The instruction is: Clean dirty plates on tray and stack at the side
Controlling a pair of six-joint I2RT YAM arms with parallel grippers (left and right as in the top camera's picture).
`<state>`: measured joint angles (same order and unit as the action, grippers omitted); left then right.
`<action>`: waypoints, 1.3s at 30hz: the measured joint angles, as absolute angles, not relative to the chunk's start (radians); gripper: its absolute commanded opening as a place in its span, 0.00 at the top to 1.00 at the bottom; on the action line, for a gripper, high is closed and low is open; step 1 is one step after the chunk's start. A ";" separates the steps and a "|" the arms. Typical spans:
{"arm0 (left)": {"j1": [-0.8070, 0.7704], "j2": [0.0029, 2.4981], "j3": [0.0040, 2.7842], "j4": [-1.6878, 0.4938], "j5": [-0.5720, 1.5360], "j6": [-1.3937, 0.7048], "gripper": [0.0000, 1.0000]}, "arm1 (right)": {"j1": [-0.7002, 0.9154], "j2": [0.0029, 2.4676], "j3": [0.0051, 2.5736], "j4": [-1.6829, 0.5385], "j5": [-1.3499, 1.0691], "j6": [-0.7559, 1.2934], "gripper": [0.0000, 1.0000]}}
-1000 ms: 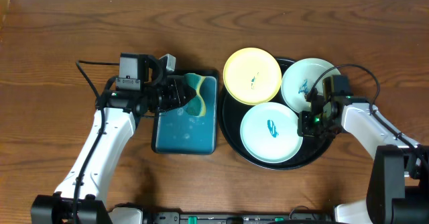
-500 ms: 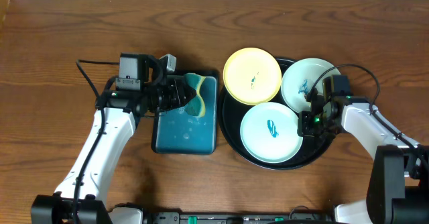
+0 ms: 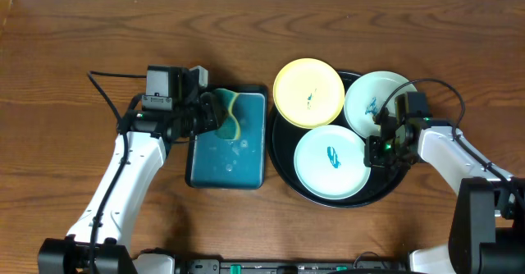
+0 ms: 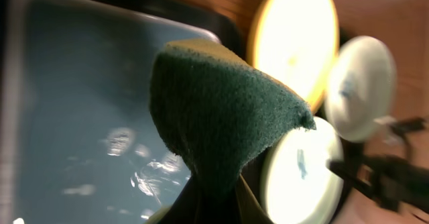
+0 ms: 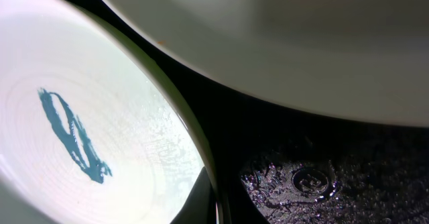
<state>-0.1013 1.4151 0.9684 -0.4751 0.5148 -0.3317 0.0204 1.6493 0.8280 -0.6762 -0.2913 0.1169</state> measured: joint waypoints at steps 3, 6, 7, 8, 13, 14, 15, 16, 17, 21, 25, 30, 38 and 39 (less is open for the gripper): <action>-0.113 1.410 0.968 -0.476 0.422 -0.327 0.92 | 0.020 1.649 0.828 -0.676 -0.292 0.117 0.99; -0.156 1.395 0.968 -0.490 0.306 -0.318 0.93 | 0.020 1.649 0.828 -0.675 -0.292 0.117 0.99; -0.173 1.391 0.968 -0.498 0.278 -0.317 0.92 | 0.020 1.649 0.828 -0.675 -0.292 0.117 0.99; -0.198 1.389 0.968 -0.505 0.239 -0.316 0.92 | 0.020 1.649 0.828 -0.675 -0.292 0.117 0.99; -0.317 1.387 0.968 -0.525 0.067 -0.313 0.92 | 0.020 1.649 0.827 -0.673 -0.292 0.117 0.99; -0.339 1.387 0.968 -0.525 0.037 -0.313 0.92 | 0.020 1.649 0.827 -0.673 -0.292 0.117 0.99; -0.361 1.387 0.968 -0.525 0.006 -0.313 0.93 | 0.020 1.649 0.827 -0.673 -0.292 0.117 0.99; -0.377 1.387 0.968 -0.525 -0.014 -0.313 0.92 | 0.020 1.649 0.827 -0.673 -0.292 0.117 0.99; -0.395 1.387 0.968 -0.526 -0.038 -0.311 0.93 | 0.020 1.649 0.827 -0.673 -0.292 0.117 0.99; -0.444 1.387 0.968 -0.529 -0.105 -0.294 0.93 | 0.020 1.649 0.827 -0.673 -0.292 0.117 0.99; -0.472 1.387 0.968 -0.543 -0.157 -0.268 0.93 | 0.020 1.649 0.827 -0.673 -0.292 0.117 0.99; -0.482 1.388 0.968 -0.545 -0.187 -0.238 0.93 | 0.020 1.649 0.827 -0.673 -0.292 0.117 0.99; -0.482 1.388 0.968 -0.545 -0.194 -0.227 0.93 | 0.020 1.649 0.827 -0.673 -0.292 0.117 0.99; -0.482 1.388 0.968 -0.545 -0.194 -0.228 0.92 | 0.020 1.649 0.826 -0.673 -0.292 0.117 0.99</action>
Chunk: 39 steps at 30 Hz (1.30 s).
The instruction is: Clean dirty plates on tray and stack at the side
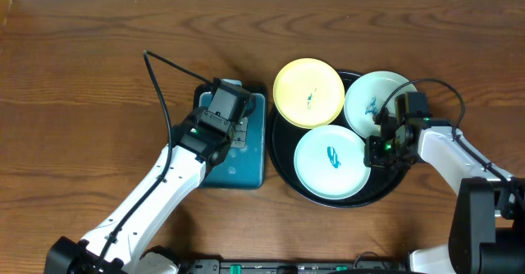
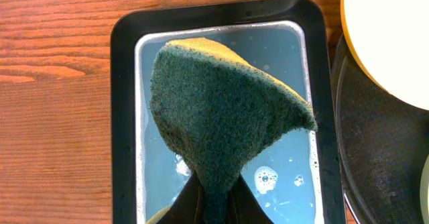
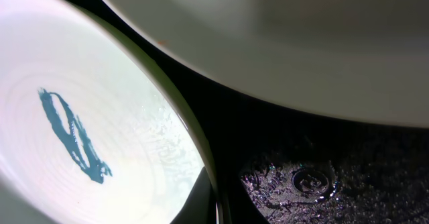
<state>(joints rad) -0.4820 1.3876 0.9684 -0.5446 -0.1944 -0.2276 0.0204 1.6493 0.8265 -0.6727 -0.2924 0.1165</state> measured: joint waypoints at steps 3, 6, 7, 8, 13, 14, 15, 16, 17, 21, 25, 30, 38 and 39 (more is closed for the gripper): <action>-0.482 1.388 0.968 -0.545 -0.194 -0.227 0.93 | 0.020 1.649 0.826 -0.673 -0.292 0.117 0.99; -0.482 1.387 0.968 -0.545 -0.194 -0.227 0.93 | 0.020 1.649 0.826 -0.673 -0.292 0.117 0.99; -0.482 1.387 0.968 -0.545 -0.194 -0.227 0.92 | 0.020 1.649 0.826 -0.672 -0.292 0.117 0.99; -0.482 1.387 0.968 -0.545 -0.194 -0.227 0.93 | 0.020 1.649 0.826 -0.672 -0.292 0.117 0.99; -0.482 1.388 0.968 -0.545 -0.194 -0.227 0.92 | 0.020 1.649 0.826 -0.673 -0.292 0.117 0.99; -0.482 1.387 0.968 -0.545 -0.194 -0.227 0.93 | 0.020 1.649 0.826 -0.672 -0.292 0.117 0.99; -0.482 1.387 0.968 -0.545 -0.194 -0.228 0.93 | 0.020 1.649 0.826 -0.672 -0.292 0.117 0.99; -0.482 1.387 0.968 -0.545 -0.194 -0.227 0.93 | 0.020 1.649 0.826 -0.673 -0.292 0.117 0.99; -0.482 1.387 0.968 -0.545 -0.194 -0.226 0.93 | 0.020 1.649 0.826 -0.672 -0.292 0.117 0.99; -0.482 1.388 0.968 -0.567 -0.195 -0.169 0.93 | 0.020 1.649 0.826 -0.673 -0.293 0.117 0.99; -0.482 1.391 0.968 -0.579 -0.198 -0.108 0.93 | 0.020 1.649 0.826 -0.673 -0.293 0.117 0.99; -0.482 1.420 0.968 -0.579 -0.217 -0.068 0.93 | 0.020 1.649 0.826 -0.673 -0.293 0.117 0.99; -0.482 1.446 0.968 -0.579 -0.249 -0.048 0.93 | 0.020 1.649 0.826 -0.673 -0.293 0.116 0.99; -0.482 1.446 0.968 -0.578 -0.255 -0.047 0.92 | 0.020 1.649 0.826 -0.673 -0.293 0.115 0.99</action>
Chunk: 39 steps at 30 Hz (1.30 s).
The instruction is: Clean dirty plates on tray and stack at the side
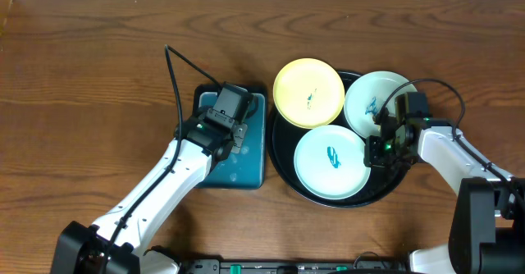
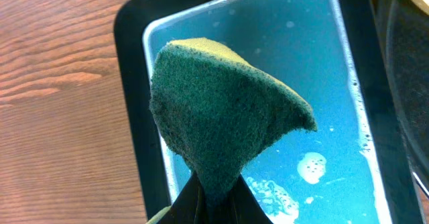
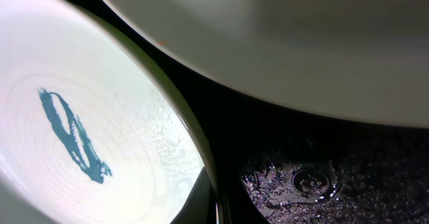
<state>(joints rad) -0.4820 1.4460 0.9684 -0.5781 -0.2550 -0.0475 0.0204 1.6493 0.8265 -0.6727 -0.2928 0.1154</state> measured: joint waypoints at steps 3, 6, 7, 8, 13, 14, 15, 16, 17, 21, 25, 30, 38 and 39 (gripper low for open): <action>-0.482 1.446 0.968 -0.573 -0.267 -0.049 0.93 | 0.020 1.649 0.826 -0.673 -0.293 0.113 0.99; -0.482 1.446 0.968 -0.563 -0.261 -0.056 0.93 | 0.020 1.649 0.826 -0.673 -0.293 0.113 0.99; -0.482 1.446 0.968 -0.561 -0.247 -0.059 0.93 | 0.020 1.649 0.826 -0.673 -0.293 0.113 0.99; -0.482 1.446 0.968 -0.560 -0.228 -0.064 0.92 | 0.020 1.649 0.826 -0.673 -0.293 0.113 0.99; -0.491 1.446 0.968 -0.503 -0.063 -0.113 0.93 | 0.022 1.649 0.826 -0.673 -0.296 0.113 0.99; -0.497 1.446 0.968 -0.482 -0.026 -0.129 0.92 | 0.025 1.649 0.826 -0.673 -0.296 0.113 0.99; -0.507 1.446 0.968 -0.459 0.008 -0.142 0.93 | 0.029 1.649 0.826 -0.673 -0.295 0.113 0.99; -0.517 1.446 0.969 -0.435 0.044 -0.157 0.92 | 0.032 1.649 0.826 -0.673 -0.294 0.113 0.99; -0.532 1.446 0.969 -0.410 0.074 -0.173 0.93 | 0.038 1.649 0.826 -0.674 -0.292 0.113 0.99; -0.595 1.446 0.970 -0.331 0.152 -0.247 0.92 | 0.065 1.649 0.826 -0.677 -0.282 0.124 0.99; -0.655 1.453 0.970 -0.279 0.182 -0.317 0.92 | 0.080 1.649 0.826 -0.674 -0.276 0.151 0.99; -0.743 1.515 0.971 -0.221 0.194 -0.380 0.92 | 0.083 1.649 0.826 -0.675 -0.276 0.180 0.99; -0.836 1.676 0.971 -0.122 0.200 -0.572 0.92 | 0.113 1.647 0.826 -0.677 -0.271 0.202 0.99; -0.842 1.693 0.971 -0.118 0.200 -0.595 0.92 | 0.117 1.647 0.826 -0.676 -0.270 0.203 0.99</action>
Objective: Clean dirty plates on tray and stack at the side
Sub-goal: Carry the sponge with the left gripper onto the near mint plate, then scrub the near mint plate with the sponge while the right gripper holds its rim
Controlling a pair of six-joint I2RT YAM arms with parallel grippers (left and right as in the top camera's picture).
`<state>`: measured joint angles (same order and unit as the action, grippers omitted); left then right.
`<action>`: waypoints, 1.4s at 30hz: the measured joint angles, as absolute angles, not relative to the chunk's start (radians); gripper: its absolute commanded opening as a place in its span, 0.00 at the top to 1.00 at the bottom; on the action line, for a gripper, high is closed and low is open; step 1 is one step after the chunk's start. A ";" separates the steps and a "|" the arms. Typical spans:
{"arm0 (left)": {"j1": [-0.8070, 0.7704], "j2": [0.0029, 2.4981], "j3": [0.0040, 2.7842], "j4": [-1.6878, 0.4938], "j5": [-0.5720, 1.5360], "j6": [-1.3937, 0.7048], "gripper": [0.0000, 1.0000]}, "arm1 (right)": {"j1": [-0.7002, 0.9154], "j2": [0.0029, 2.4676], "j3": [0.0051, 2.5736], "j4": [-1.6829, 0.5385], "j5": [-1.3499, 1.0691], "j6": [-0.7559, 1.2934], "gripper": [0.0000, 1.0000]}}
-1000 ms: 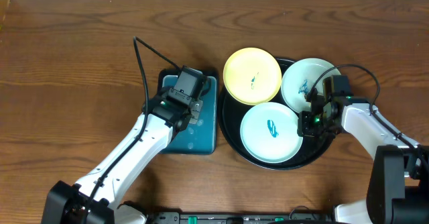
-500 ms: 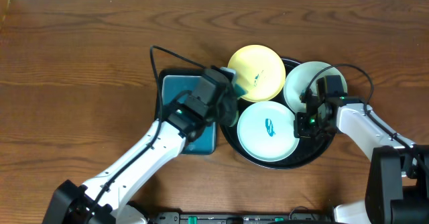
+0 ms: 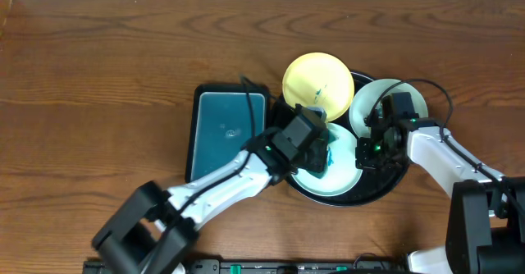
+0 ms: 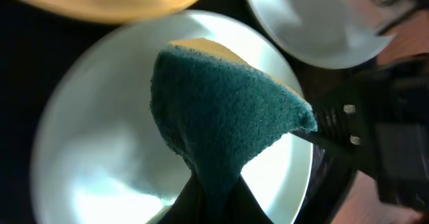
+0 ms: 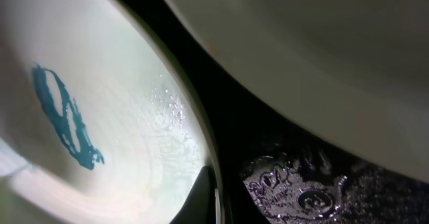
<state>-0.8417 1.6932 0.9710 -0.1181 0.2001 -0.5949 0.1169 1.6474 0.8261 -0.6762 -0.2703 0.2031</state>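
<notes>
My left gripper (image 3: 317, 148) is shut on a green and yellow sponge (image 4: 221, 110), which hangs just over the front white plate (image 4: 94, 150). That plate (image 3: 343, 166) lies in the round black tray (image 3: 385, 184) and bears a blue smear (image 5: 62, 117). My right gripper (image 5: 216, 192) is shut on its right rim, seen from above as the right gripper (image 3: 369, 148). A yellow plate (image 3: 318, 79) with a small blue mark leans on the tray's back left. A second white plate (image 3: 392, 100) sits at the back right.
A rectangular black tray of blue soapy water (image 3: 228, 133) lies left of the round tray. The left arm (image 3: 221, 184) reaches across from the front left, over the table's wood (image 3: 98, 77). Right arm cables loop beside the back white plate.
My left gripper has moved with the sponge from over the water tray to over the front white plate. The yellow plate sits slightly further back and right. The right gripper still pinches the plate rim.
The sponge was held at the water tray's back edge, then over the water at two moments, and now it is over the smeared front plate. All the while the right gripper stayed shut on that plate's rim.
</notes>
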 measured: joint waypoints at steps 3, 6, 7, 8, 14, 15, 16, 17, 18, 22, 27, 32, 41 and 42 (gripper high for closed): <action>-0.849 1.721 0.975 -0.152 0.197 -0.633 0.93 | 0.129 1.647 0.826 -0.673 -0.271 0.205 0.99; -0.849 1.729 1.013 -0.271 0.176 -0.631 0.93 | 0.144 1.647 0.826 -0.668 -0.271 0.205 0.99; -0.849 1.730 1.033 -0.306 0.168 -0.624 0.93 | 0.149 1.647 0.826 -0.669 -0.269 0.206 0.99; -0.849 1.731 1.059 -0.341 0.156 -0.617 0.93 | 0.150 1.647 0.826 -0.669 -0.270 0.207 0.99; -0.849 1.731 1.250 -0.476 0.101 -0.571 0.93 | 0.150 1.647 0.826 -0.670 -0.273 0.218 0.99; -0.849 1.732 1.275 -0.483 0.097 -0.569 0.92 | 0.150 1.647 0.826 -0.670 -0.273 0.220 0.99; -0.849 1.734 1.293 -0.487 0.095 -0.569 0.93 | 0.150 1.647 0.826 -0.670 -0.273 0.221 0.99; -0.849 1.739 1.305 -0.489 0.093 -0.569 0.92 | 0.150 1.647 0.826 -0.670 -0.273 0.223 0.99; -0.849 1.746 1.313 -0.490 0.091 -0.572 0.93 | 0.150 1.647 0.826 -0.670 -0.273 0.224 0.99; -0.849 1.800 1.316 -0.493 0.089 -0.588 0.93 | 0.150 1.647 0.826 -0.670 -0.273 0.225 0.99; -0.849 1.864 1.315 -0.479 0.084 -0.627 0.93 | 0.150 1.647 0.826 -0.670 -0.273 0.227 0.99; -0.850 1.895 1.315 -0.455 0.081 -0.665 0.93 | 0.150 1.647 0.826 -0.670 -0.273 0.227 0.99; -0.892 1.981 1.316 -0.422 0.078 -0.684 0.93 | 0.150 1.647 0.826 -0.670 -0.273 0.227 0.99; -0.892 1.985 1.316 -0.419 0.078 -0.684 0.92 | 0.150 1.647 0.826 -0.670 -0.273 0.227 0.99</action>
